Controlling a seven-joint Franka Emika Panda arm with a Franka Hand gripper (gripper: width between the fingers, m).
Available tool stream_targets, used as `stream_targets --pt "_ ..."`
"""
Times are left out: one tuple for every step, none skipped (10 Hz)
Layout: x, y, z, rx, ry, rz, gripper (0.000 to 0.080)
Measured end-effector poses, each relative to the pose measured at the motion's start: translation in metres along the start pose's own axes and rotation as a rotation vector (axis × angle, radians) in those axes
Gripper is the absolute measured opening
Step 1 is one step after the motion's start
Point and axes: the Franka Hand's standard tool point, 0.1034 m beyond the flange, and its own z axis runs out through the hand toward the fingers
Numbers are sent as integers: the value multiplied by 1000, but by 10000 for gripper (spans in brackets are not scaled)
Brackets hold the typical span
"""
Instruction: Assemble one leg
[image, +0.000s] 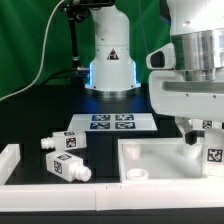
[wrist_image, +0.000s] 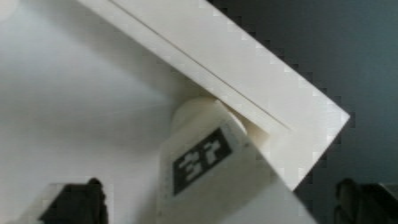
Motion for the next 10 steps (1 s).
stream_targets --pt "3 -5 -3 -5 23 -107 649" --pt "3 -4 -2 -4 20 -61 612" --pt "3 -3 -2 -4 20 -56 612" --pt "3 -4 -2 -3 19 -19 436" --pt "3 -3 -1 -4 18 62 289" --pt "3 -1 -1 -6 18 142 289" --pt "4 -1 -1 -6 19 198 289" --pt "4 0 -1 -6 19 268 289" --pt "4 1 -1 -9 22 412 289" --pt "4 1 0 -10 20 535 289"
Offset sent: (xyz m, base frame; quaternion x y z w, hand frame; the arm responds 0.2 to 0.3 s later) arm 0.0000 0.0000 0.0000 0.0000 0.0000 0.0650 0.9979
